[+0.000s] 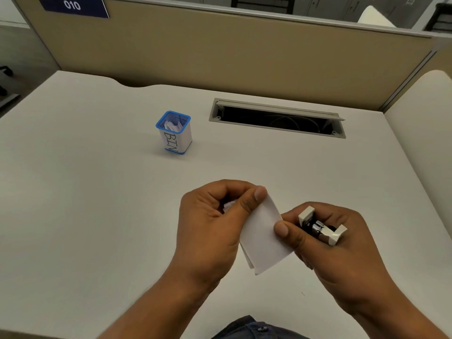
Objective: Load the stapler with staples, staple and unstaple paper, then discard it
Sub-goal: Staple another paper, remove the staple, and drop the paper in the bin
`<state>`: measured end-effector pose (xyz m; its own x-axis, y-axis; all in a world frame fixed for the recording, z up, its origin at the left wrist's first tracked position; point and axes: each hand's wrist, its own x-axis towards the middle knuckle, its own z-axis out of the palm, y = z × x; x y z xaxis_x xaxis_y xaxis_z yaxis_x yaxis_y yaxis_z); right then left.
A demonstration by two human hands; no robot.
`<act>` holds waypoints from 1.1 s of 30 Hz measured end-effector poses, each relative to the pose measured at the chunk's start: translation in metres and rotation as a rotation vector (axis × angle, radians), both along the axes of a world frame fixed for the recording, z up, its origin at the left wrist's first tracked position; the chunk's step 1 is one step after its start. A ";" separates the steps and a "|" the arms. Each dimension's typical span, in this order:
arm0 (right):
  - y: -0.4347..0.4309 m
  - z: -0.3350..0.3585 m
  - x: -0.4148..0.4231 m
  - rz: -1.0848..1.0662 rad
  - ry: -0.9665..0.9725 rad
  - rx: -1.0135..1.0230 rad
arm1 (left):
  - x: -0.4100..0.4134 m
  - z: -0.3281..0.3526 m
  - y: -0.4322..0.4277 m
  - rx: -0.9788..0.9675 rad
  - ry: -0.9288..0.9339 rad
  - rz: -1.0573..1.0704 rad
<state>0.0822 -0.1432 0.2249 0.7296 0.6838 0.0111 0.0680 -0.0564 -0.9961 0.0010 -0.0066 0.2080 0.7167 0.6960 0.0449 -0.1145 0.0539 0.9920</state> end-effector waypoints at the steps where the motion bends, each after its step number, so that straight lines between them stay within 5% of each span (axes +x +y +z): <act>1: -0.001 0.000 0.000 0.001 0.019 -0.004 | 0.000 0.000 0.000 -0.005 0.004 0.012; 12: 0.000 -0.010 -0.002 -0.124 0.142 -0.070 | -0.008 -0.010 -0.016 -0.340 0.018 -0.057; 16: -0.002 -0.006 -0.002 0.055 0.142 -0.242 | -0.010 -0.016 -0.019 -0.328 0.073 -0.019; 19: -0.004 -0.001 -0.001 0.163 0.388 -0.338 | -0.009 -0.015 -0.009 -0.236 0.138 -0.048; 23: -0.008 -0.003 0.005 0.120 0.679 -0.196 | -0.010 -0.011 0.003 -0.074 0.185 -0.110; 33: -0.001 -0.002 0.003 0.132 0.300 -0.123 | -0.013 -0.003 0.011 0.302 0.272 -0.258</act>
<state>0.0850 -0.1444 0.2231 0.5932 0.7554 -0.2784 -0.2118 -0.1872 -0.9592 -0.0116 0.0048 0.2045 0.8779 0.4788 0.0044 0.1309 -0.2489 0.9596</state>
